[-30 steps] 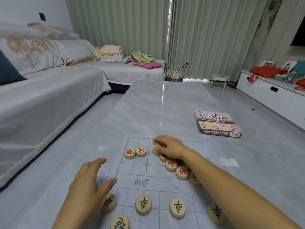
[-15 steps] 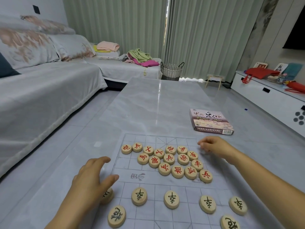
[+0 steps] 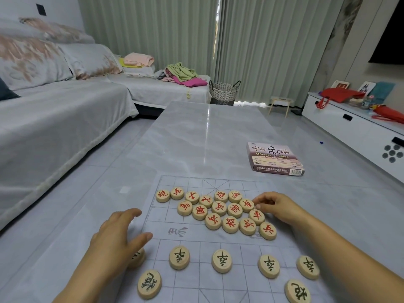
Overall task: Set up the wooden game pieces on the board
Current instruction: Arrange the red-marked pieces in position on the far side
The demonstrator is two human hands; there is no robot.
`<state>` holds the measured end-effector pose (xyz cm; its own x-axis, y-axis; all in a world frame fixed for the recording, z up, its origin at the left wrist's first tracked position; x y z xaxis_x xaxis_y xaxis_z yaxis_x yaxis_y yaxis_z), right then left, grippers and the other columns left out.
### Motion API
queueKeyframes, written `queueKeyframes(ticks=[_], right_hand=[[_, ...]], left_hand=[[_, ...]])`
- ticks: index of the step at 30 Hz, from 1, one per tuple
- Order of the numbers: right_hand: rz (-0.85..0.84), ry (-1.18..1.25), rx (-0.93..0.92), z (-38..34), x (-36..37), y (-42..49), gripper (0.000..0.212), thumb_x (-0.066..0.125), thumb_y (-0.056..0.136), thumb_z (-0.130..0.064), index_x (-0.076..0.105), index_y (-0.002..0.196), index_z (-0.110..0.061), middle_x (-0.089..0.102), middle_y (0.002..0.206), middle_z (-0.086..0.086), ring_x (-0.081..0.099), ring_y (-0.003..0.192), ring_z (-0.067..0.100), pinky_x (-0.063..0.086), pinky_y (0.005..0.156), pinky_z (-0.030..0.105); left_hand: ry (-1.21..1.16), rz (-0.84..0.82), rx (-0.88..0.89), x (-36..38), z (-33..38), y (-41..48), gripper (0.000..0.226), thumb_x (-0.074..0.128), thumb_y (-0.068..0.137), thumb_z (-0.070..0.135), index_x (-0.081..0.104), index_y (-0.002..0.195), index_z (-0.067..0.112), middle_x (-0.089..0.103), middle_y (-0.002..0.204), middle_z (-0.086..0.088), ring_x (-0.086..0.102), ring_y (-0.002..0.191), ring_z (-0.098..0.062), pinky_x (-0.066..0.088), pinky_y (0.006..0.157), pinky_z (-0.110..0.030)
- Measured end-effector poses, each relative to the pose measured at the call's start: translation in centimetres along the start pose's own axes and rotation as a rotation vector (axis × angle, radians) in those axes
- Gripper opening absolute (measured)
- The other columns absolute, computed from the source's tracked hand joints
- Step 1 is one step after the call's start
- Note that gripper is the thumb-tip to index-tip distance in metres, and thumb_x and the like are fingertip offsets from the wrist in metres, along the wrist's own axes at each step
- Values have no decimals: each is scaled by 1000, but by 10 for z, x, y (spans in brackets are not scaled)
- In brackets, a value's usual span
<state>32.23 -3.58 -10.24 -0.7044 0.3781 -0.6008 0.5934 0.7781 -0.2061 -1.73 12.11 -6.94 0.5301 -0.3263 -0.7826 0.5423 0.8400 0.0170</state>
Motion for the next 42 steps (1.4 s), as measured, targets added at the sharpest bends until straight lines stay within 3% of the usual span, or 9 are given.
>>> queueKeyframes(ticks=[5, 9, 15, 23, 27, 33, 36, 39, 42], right_hand=[[83, 20, 2, -10, -9, 4, 11, 57, 89, -12, 65, 96, -14, 64, 102, 3, 57, 89, 12, 42, 71, 17], [157, -120, -110, -39, 1, 13, 16, 61, 87, -19, 63, 103, -16, 62, 107, 4, 57, 97, 17, 44, 81, 26], [23, -589, -219, -80, 46, 27, 37, 59, 87, -30, 57, 123, -21, 50, 127, 4, 44, 119, 22, 40, 100, 35], [-67, -423, -224, -77, 46, 20, 31, 60, 88, -16, 60, 119, -14, 51, 128, 3, 49, 111, 15, 35, 91, 21], [26, -181, -160, -63, 30, 16, 32, 51, 92, -11, 55, 123, -14, 56, 124, 6, 52, 102, 14, 40, 84, 22], [122, -70, -59, -34, -4, 7, 15, 53, 91, -10, 61, 104, -10, 61, 103, 4, 55, 90, 16, 44, 73, 25], [61, -8, -2, -19, -6, 2, 8, 56, 89, -11, 61, 96, -12, 63, 95, 5, 55, 78, 13, 44, 68, 22], [26, 7, 0, -10, -1, -3, 11, 58, 89, -12, 63, 98, -11, 64, 94, -1, 55, 82, 8, 42, 68, 18], [44, 52, -18, -6, 0, -3, 11, 57, 89, -11, 65, 90, -18, 66, 93, -2, 58, 89, 14, 44, 74, 22]], left_hand=[[-5, 6, 0, -1, 1, 0, 53, 64, 82, 36, 43, 129, 27, 46, 132, 0, 43, 124, -19, 36, 105, -41], [-7, 3, 3, 0, 1, 0, 53, 63, 82, 36, 42, 130, 27, 45, 133, 1, 42, 125, -18, 36, 105, -40], [-24, 5, -2, -1, -2, 1, 53, 65, 81, 35, 44, 129, 27, 46, 133, 0, 43, 125, -19, 36, 105, -41], [-27, -5, 3, 0, 0, 0, 52, 64, 82, 35, 43, 129, 25, 45, 134, 1, 42, 126, -19, 36, 106, -40], [-29, 3, -1, -2, -1, 0, 52, 64, 82, 34, 44, 129, 25, 46, 134, 0, 42, 126, -18, 36, 105, -40], [-30, -2, 3, -1, 1, 0, 52, 63, 83, 34, 43, 129, 26, 45, 134, 1, 42, 126, -18, 36, 105, -39], [-27, -8, 1, 0, 1, 0, 52, 63, 83, 35, 43, 130, 26, 44, 135, 1, 41, 127, -18, 36, 106, -39], [-22, -12, 2, 0, 2, 0, 52, 63, 83, 35, 42, 130, 26, 44, 136, 2, 41, 127, -18, 36, 106, -39], [-21, -18, 3, 1, 2, 0, 53, 63, 83, 34, 42, 131, 25, 45, 137, 2, 40, 128, -18, 35, 107, -40]])
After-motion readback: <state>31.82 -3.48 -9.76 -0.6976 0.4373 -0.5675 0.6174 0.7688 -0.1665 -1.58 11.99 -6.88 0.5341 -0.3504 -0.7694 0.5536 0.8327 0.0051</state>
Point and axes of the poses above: each hand's wrist, its own y-axis towards the middle knuckle, its own x-axis out of the palm, z = x × y, the point moved 8 cm from there along y, towards the middle knuckle
